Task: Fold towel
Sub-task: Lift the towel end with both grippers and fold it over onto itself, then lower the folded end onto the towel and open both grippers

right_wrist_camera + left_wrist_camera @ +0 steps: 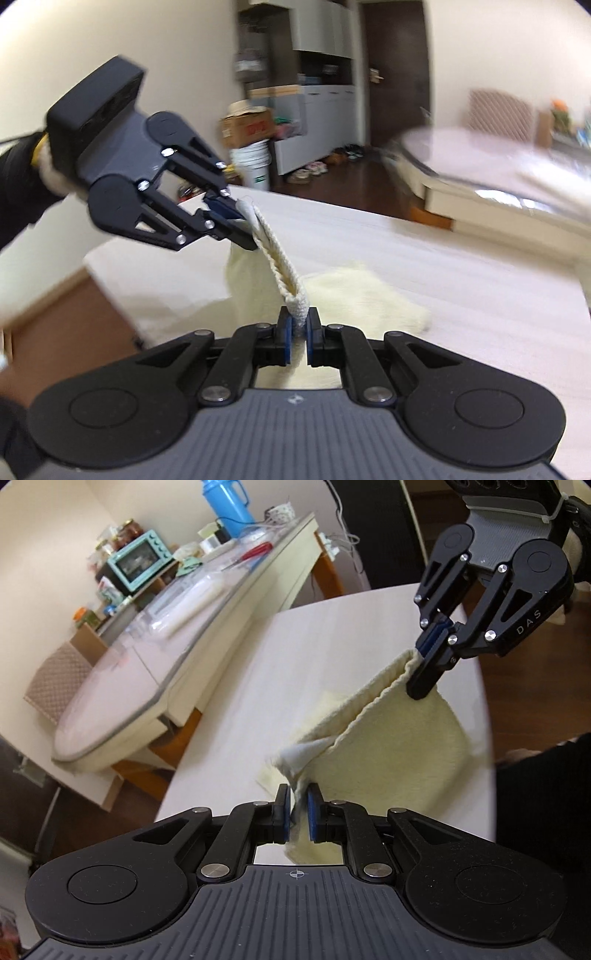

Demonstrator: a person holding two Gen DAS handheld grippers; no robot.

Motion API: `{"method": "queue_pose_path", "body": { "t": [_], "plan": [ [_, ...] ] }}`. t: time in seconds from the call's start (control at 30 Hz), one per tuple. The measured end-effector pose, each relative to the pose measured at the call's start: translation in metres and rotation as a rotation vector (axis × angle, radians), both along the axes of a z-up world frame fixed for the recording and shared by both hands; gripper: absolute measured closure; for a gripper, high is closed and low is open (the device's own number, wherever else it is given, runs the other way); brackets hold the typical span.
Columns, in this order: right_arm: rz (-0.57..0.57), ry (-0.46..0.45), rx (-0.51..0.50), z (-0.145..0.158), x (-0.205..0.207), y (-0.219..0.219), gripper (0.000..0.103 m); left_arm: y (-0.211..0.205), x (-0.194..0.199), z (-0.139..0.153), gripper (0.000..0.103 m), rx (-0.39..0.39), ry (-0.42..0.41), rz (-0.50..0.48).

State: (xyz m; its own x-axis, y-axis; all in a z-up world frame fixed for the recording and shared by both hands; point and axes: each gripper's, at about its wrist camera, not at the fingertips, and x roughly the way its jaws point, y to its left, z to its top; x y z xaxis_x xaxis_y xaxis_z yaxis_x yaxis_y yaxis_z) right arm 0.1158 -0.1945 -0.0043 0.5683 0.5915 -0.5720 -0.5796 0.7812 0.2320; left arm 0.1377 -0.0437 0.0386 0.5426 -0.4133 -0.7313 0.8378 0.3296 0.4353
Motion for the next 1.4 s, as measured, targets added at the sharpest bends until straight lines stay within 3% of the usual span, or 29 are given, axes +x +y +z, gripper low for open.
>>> {"method": "queue_pose_path", "body": {
  "t": [0.17, 0.3, 0.53, 0.6, 0.83, 1.0, 1.1, 1.27, 1.4],
  "plan": [
    [-0.051, 0.092, 0.051, -0.024, 0.041, -0.018, 0.095, -0.022, 0.043, -0.025, 0.092, 0.049, 0.036, -0.001],
    [-0.059, 0.096, 0.049, -0.03, 0.051, -0.023, 0.095, -0.027, 0.068, -0.044, 0.092, 0.058, 0.076, 0.017],
    [-0.074, 0.104, 0.047, -0.039, 0.069, -0.033, 0.089, -0.025, 0.087, -0.053, 0.087, 0.031, 0.092, 0.053],
    [-0.078, 0.107, 0.047, -0.042, 0.074, -0.036, 0.085, -0.023, 0.09, -0.053, 0.08, 0.019, 0.092, 0.072],
    [-0.11, 0.108, 0.053, -0.046, 0.078, -0.04, 0.083, -0.023, 0.093, -0.053, 0.079, 0.004, 0.078, 0.097],
    [-0.172, 0.079, 0.078, -0.038, 0.069, -0.047, 0.078, -0.02, 0.099, -0.055, 0.077, -0.018, 0.068, 0.139],
    [-0.201, 0.053, 0.033, -0.043, 0.071, -0.045, 0.069, -0.018, 0.103, -0.054, 0.072, -0.043, 0.068, 0.169],
    [-0.208, 0.01, -0.038, -0.048, 0.063, -0.039, 0.066, -0.014, 0.109, -0.055, 0.064, -0.079, 0.077, 0.211],
    [-0.208, -0.015, -0.064, -0.05, 0.058, -0.037, 0.062, -0.01, 0.113, -0.057, 0.063, -0.114, 0.081, 0.251]
  ]
}}
